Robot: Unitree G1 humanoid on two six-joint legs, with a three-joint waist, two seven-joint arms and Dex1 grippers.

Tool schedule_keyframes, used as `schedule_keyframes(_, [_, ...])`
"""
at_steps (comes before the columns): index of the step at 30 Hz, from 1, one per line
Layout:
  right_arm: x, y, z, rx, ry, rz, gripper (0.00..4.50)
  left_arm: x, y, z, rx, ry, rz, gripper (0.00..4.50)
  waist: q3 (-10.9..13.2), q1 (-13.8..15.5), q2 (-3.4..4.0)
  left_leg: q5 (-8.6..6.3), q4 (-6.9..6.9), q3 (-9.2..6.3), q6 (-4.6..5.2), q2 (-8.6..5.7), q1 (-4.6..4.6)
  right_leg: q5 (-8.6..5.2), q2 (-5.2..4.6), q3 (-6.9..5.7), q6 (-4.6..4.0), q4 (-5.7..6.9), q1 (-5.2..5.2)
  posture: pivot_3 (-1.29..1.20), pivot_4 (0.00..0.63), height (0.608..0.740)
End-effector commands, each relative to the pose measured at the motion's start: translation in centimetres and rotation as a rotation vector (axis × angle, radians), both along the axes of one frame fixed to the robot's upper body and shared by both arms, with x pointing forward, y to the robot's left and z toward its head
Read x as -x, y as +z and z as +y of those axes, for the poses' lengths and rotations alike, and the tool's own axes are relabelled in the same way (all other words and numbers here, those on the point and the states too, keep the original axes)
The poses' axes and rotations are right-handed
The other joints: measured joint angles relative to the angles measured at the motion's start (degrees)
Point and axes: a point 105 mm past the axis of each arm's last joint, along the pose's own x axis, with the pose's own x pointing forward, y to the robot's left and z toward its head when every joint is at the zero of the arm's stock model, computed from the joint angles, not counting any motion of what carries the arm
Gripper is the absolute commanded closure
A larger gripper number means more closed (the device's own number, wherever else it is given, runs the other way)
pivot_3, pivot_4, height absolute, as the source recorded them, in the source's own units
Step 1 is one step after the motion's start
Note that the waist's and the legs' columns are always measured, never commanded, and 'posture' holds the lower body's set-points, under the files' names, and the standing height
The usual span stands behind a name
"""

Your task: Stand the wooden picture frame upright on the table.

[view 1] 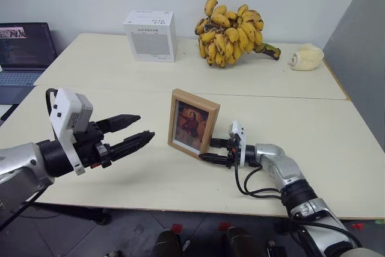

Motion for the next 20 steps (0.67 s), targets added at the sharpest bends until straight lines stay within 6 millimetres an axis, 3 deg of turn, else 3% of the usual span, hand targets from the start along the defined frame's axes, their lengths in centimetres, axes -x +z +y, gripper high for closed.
schedule_keyframes(1, [1.1, 0.2, -2.4, 0.109, 0.000, -0.081, 0.93, -0.3, -0.1, -0.5, -0.025, -0.033, -0.040, 1.25, 0.0, 0.2, 0.00, 0.00, 0.00, 0.00, 0.00, -0.01, 0.00, 0.00, -0.01, 0.01, 0.01, -0.02, 0.01, 0.00, 0.150, 0.740])
schedule_keyframes(5, [2.5, 1.0, -4.9, 0.194, -0.007, -0.131, 0.93, -0.4, -0.6, -0.5, -0.018, -0.078, -0.013, 1.25, 0.0, 0.3, 0.02, 0.00, -0.05, 0.00, -0.01, -0.01, -0.02, -0.01, -0.02, 0.01, 0.02, -0.15, 0.03, 0.00, 0.150, 0.740])
schedule_keyframes(10, [3.3, 4.7, -7.0, 0.238, -0.060, -0.205, 0.93, -1.2, -0.9, 0.3, -0.038, -0.078, -0.012, 1.25, 0.0, 0.1, 0.08, 0.00, -0.06, 0.01, 0.00, 0.00, -0.03, -0.03, -0.02, 0.02, 0.03, -0.17, 0.01, 0.00, 0.150, 0.740])
schedule_keyframes(16, [4.0, 10.3, -6.3, 0.152, -0.102, -0.252, 0.93, -1.7, -1.2, 0.6, -0.059, -0.069, -0.013, 1.25, 0.1, -0.1, 0.07, 0.00, -0.06, 0.05, 0.00, 0.04, -0.04, -0.05, 0.00, 0.06, 0.04, -0.18, -0.01, 0.00, 0.150, 0.740])
schedule_keyframes(20, [4.1, 11.6, -5.5, 0.099, -0.127, -0.244, 0.93, -2.0, -1.6, 0.6, -0.086, -0.047, -0.004, 1.25, 0.1, 0.0, 0.06, 0.00, -0.07, 0.04, 0.00, 0.04, -0.11, -0.05, -0.01, 0.04, 0.04, -0.32, -0.01, 0.00, 0.150, 0.740])
